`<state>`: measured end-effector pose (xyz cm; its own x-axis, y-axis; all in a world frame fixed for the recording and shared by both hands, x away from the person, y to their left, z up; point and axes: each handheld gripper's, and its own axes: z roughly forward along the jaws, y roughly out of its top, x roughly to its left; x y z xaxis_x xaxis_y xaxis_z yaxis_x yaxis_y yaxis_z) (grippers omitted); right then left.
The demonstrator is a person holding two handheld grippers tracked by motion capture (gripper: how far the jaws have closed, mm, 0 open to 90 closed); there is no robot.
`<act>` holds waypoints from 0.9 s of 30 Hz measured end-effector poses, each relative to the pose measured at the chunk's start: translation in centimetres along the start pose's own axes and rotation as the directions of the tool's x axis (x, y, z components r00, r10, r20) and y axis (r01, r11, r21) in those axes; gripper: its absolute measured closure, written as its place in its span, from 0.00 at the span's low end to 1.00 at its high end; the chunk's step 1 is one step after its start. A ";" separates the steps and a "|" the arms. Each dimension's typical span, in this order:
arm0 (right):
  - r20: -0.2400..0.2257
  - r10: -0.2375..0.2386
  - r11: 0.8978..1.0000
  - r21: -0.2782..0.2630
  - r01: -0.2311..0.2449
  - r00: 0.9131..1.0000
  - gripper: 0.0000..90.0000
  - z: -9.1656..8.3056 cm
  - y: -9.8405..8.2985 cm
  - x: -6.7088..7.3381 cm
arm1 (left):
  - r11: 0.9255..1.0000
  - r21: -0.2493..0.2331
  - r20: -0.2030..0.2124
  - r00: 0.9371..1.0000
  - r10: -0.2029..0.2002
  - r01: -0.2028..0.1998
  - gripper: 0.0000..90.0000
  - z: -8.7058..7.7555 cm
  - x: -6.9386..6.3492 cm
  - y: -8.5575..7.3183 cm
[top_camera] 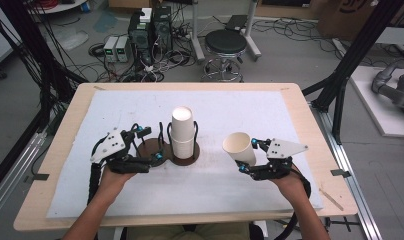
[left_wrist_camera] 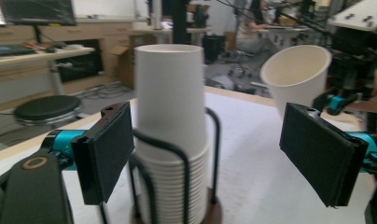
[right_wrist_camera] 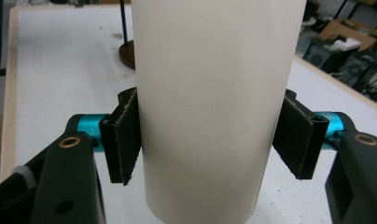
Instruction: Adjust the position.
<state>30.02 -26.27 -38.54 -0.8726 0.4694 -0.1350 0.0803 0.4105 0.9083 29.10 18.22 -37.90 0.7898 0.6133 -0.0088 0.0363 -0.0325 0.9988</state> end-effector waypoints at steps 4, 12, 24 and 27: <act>0.026 0.014 0.999 -0.051 -0.013 1.000 0.36 -0.5 -0.4 -0.3 | 1.000 -0.013 -0.061 0.998 -0.016 0.015 0.20 -1.2 0.9 -0.5; 0.051 0.060 0.994 -0.090 -0.055 0.997 0.36 -1.0 -1.3 -0.9 | 1.000 -0.022 -0.152 0.988 -0.010 0.006 0.20 -2.9 2.2 -1.3; 0.112 0.113 0.983 -0.155 -0.095 0.987 0.36 -2.2 -2.3 -1.0 | 0.998 -0.056 -0.246 0.969 -0.026 0.013 0.20 -4.6 3.4 -2.2; 0.119 0.122 0.981 -0.166 -0.101 0.985 0.36 -2.4 -2.3 -1.0 | 0.999 -0.047 -0.245 0.969 -0.023 0.012 0.20 -4.6 3.5 -2.4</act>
<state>29.59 -29.58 -39.59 -0.7928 0.6055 -0.0694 0.0871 0.2252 0.9704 28.97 24.12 -40.12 0.6144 0.7887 -0.0200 0.0171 0.0121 0.9998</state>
